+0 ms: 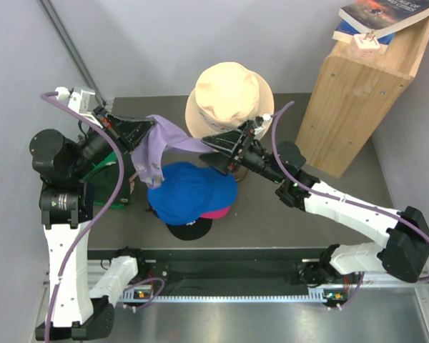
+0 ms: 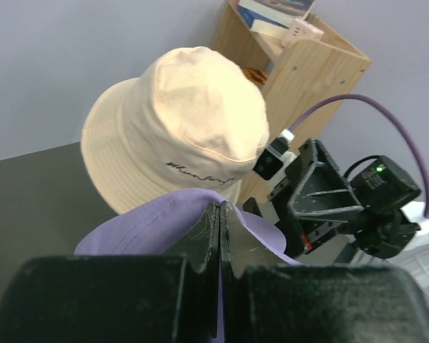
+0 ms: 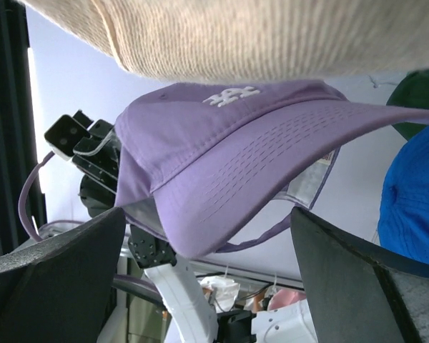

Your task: Stack the hats

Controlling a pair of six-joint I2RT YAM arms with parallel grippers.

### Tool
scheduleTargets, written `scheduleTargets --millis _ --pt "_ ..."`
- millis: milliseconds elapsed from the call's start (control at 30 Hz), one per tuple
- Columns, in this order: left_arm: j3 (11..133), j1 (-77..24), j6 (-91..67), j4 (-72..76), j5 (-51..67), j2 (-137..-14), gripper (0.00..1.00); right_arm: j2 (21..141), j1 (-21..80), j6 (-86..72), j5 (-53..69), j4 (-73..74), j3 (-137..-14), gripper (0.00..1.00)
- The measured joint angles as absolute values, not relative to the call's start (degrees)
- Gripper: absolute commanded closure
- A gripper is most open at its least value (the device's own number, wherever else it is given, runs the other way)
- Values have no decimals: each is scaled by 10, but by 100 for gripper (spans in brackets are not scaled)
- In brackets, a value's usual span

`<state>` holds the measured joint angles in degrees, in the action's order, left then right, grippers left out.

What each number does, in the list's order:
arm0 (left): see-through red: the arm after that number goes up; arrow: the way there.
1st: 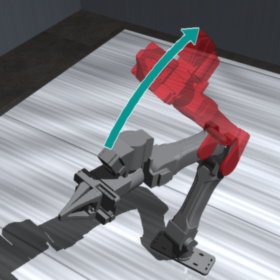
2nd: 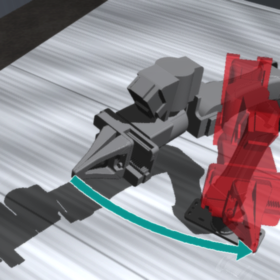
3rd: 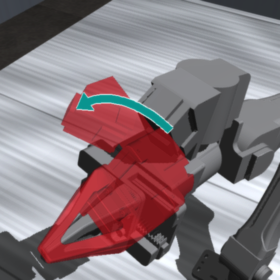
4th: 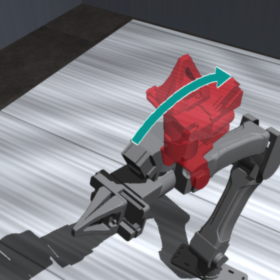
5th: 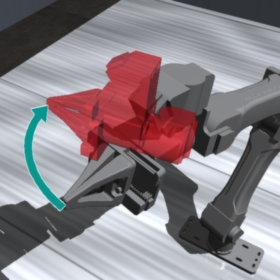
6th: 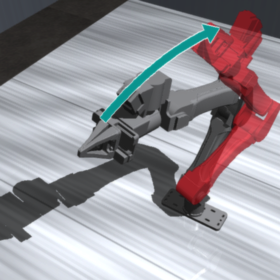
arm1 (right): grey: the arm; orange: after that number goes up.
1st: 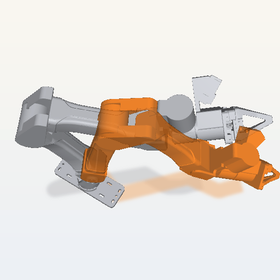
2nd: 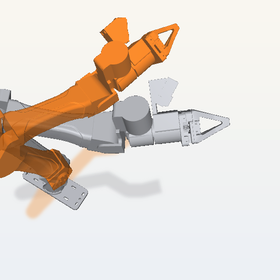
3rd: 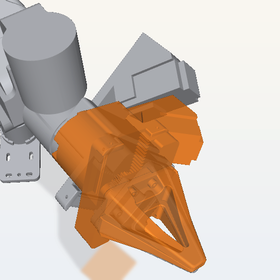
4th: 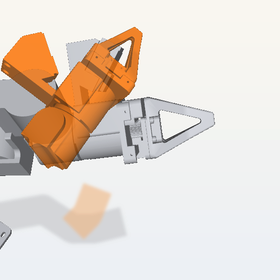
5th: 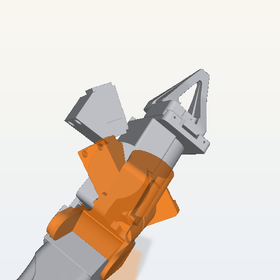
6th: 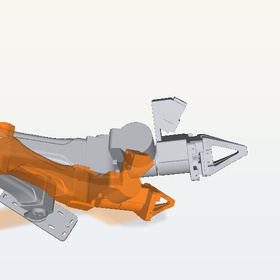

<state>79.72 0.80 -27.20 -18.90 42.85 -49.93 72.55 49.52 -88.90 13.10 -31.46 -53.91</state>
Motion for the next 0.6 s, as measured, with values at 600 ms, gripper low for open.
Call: scheduleTargets --millis 600 --pt "789 -26 -451 -49 542 -477 100 699 529 -919 58 -321 -469 4"
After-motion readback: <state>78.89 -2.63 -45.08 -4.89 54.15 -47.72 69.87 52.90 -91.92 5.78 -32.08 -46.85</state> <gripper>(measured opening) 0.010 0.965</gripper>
